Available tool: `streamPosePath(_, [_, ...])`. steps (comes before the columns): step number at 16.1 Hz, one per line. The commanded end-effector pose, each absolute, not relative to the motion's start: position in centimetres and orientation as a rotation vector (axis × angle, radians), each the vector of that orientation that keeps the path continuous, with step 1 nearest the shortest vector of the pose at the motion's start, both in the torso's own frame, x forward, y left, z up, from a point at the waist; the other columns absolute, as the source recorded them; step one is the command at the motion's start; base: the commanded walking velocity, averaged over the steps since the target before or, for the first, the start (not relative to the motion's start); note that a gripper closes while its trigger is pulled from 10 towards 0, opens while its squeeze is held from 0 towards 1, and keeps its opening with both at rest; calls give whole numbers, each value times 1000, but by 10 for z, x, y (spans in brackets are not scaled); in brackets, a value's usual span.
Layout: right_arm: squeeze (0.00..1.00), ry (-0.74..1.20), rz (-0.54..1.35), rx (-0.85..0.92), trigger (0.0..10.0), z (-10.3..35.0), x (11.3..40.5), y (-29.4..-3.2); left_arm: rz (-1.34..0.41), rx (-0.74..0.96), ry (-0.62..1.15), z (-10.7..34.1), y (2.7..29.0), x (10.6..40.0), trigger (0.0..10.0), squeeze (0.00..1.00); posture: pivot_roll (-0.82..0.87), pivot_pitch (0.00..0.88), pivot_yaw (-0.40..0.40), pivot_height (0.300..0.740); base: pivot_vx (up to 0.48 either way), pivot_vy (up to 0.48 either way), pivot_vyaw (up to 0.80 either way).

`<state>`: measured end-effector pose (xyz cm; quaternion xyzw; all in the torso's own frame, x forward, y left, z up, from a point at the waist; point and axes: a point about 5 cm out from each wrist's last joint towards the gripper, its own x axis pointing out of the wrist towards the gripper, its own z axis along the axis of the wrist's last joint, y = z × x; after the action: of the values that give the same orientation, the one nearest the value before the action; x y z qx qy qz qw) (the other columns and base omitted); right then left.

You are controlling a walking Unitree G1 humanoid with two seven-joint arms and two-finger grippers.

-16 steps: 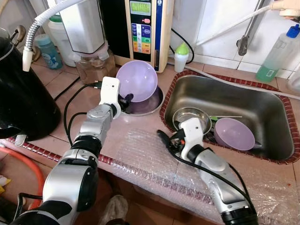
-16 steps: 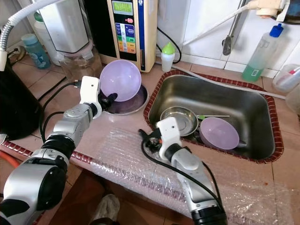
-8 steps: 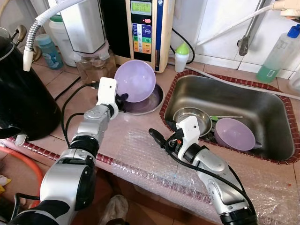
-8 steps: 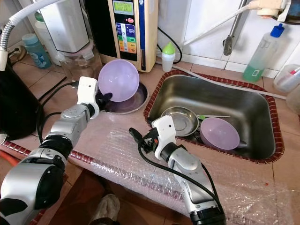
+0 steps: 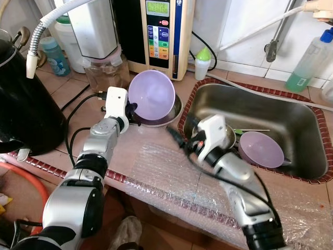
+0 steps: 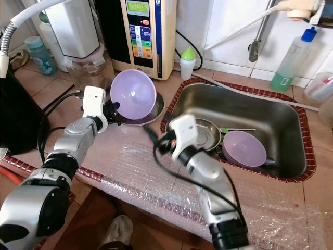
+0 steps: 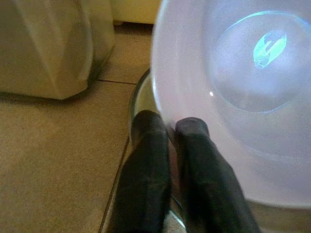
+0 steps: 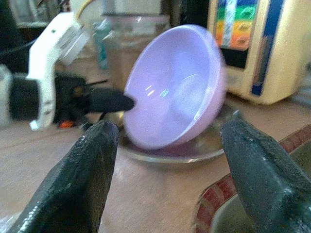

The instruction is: Kitchen organization

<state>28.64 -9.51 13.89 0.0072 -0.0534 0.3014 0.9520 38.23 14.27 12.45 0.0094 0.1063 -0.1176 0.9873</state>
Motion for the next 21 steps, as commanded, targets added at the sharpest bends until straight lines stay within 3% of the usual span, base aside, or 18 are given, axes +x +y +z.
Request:
streamPosePath(1, [0,-142,590,20,10000,145,291,-96,-239,23,249,115,146,377,0,0,-20,0,26,740,0,0,0])
streamPosePath(10, [0,-140,581,10,10000,142,297,-93,-251,29,182,120,163,368,0,0,-5,0,26,740,0,0,0])
streamPosePath(14, [0,-137,570,26,10000,140,301,-90,-313,-45,-7,146,149,367,0,0,-2,0,26,740,0,0,0])
streamPosePath(21, [0,-121,536,76,10000,140,320,-76,-367,-61,-120,162,138,359,0,0,11,0,20,740,0,0,0])
